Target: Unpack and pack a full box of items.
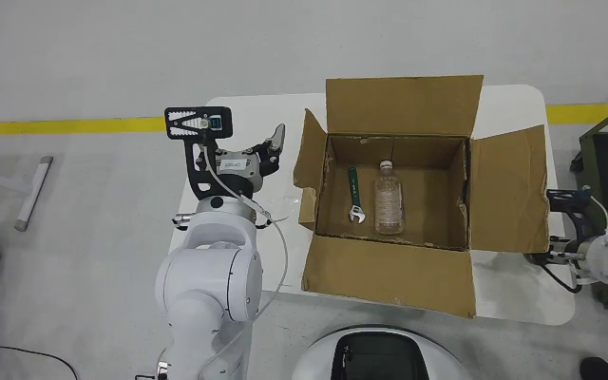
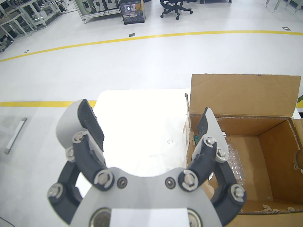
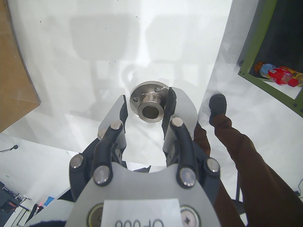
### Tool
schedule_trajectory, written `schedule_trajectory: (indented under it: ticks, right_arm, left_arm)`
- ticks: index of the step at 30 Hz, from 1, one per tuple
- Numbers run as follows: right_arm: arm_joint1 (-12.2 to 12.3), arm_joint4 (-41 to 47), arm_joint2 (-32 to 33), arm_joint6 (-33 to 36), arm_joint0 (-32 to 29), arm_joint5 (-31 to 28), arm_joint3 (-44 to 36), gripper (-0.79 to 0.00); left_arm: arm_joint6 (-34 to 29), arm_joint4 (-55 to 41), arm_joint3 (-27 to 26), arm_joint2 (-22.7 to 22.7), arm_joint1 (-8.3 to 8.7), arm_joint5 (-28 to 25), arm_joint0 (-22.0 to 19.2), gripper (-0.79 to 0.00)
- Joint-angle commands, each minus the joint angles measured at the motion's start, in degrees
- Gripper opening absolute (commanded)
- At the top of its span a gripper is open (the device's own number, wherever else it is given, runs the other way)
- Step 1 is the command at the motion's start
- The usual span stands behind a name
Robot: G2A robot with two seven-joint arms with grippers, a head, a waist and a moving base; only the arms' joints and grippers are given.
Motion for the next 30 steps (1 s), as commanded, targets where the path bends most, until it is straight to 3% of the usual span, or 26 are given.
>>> schedule_trajectory:
  ticks: [1, 5, 11, 16, 23, 30]
  right_arm:
    - [0.07, 0.03, -0.10, -0.08, 0.03, 0.07, 0.07, -0.588]
    - [0.20, 0.33, -0.32, -0.15, 0.13, 0.16, 0.23, -0.785]
    - [0.41, 1.68, 0.48, -0.52, 0.49, 0.95, -0.48, -0.785]
    - [0.51, 6.11, 4.83, -2.46, 1.34, 3.94, -2.08, -0.785]
    - [-0.01, 19.91, 15.55, -14.73, 4.94, 12.08, -7.88, -0.785]
    - [-0.13, 34.25, 15.94, -19.32, 7.77, 10.11, -15.93, -0.785]
  left_arm:
    - [0.00, 0.00, 0.00, 0.00, 0.00, 0.00, 0.00, 0.000]
    - [0.00, 0.00, 0.00, 0.00, 0.00, 0.00, 0.00, 0.000]
    - [0.00, 0.00, 0.00, 0.00, 0.00, 0.00, 0.00, 0.000]
    - [0.00, 0.00, 0.00, 0.00, 0.00, 0.00, 0.00, 0.000]
    - [0.00, 0.00, 0.00, 0.00, 0.00, 0.00, 0.00, 0.000]
    - [0.00, 0.00, 0.00, 0.00, 0.00, 0.00, 0.00, 0.000]
